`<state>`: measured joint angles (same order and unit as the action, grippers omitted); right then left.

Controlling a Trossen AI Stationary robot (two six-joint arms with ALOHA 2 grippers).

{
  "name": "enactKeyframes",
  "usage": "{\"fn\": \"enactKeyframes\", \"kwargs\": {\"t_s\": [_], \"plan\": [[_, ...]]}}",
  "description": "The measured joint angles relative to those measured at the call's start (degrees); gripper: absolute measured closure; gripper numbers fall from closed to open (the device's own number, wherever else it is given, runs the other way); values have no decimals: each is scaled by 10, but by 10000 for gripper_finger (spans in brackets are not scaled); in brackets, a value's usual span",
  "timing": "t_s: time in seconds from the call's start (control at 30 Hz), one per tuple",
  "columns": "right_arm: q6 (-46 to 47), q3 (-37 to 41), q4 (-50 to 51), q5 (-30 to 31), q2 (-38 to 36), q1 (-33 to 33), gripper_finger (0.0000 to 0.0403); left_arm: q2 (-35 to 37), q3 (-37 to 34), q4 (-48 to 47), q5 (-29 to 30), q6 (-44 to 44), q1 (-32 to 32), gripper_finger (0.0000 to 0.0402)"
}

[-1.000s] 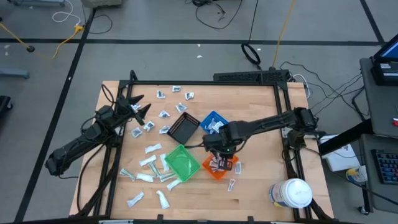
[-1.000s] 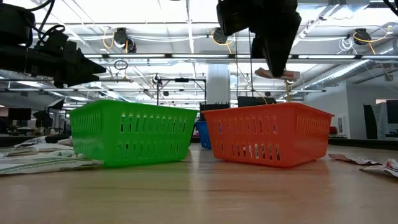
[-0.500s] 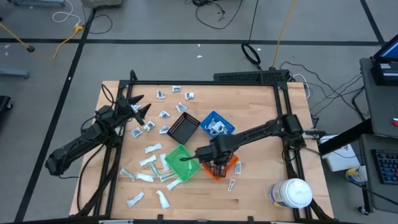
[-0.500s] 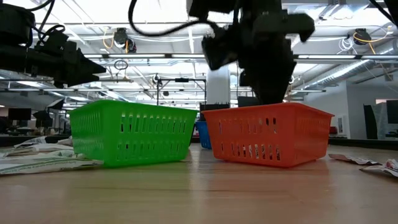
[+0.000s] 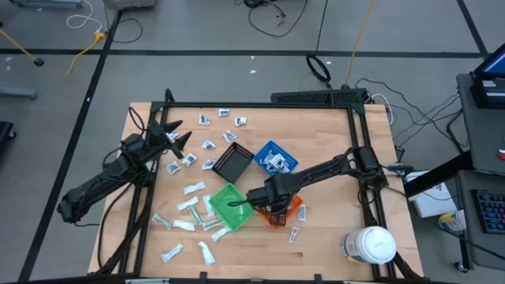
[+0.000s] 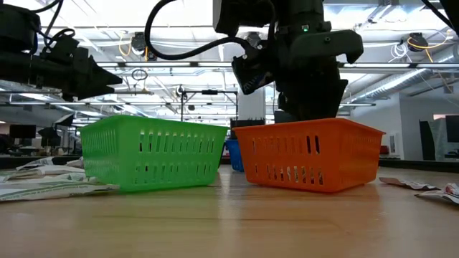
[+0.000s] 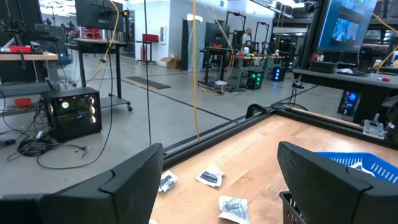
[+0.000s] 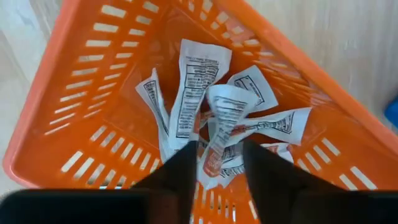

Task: Pick & Place First Aid Supplies
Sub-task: Put the orange ointment pack into the orange bin

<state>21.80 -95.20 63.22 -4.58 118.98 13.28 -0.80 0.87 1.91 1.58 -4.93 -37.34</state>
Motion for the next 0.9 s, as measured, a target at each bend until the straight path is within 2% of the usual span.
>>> {"fn": "enactKeyframes", "kwargs": {"t_s": [0.17, 0.3, 0.47, 0.6, 0.7, 0.9], "plan": [[53, 0, -4, 3, -17, 3, 196, 0, 0, 0, 0, 0, 0, 78], [108, 0, -5, 37, -44, 11, 162, 0, 0, 0, 0, 0, 0, 78], [214, 0, -2, 92, -80, 21, 157, 0, 0, -1, 0, 0, 0, 78], [339, 0, 0, 121, -98, 35, 156, 0, 0, 0, 0, 0, 0, 78], [439, 0, -1, 123, -103, 48, 156, 0, 0, 0, 0, 0, 0, 78], [537, 9, 4, 141, -105, 81, 156, 0, 0, 0, 0, 0, 0, 78]]}}
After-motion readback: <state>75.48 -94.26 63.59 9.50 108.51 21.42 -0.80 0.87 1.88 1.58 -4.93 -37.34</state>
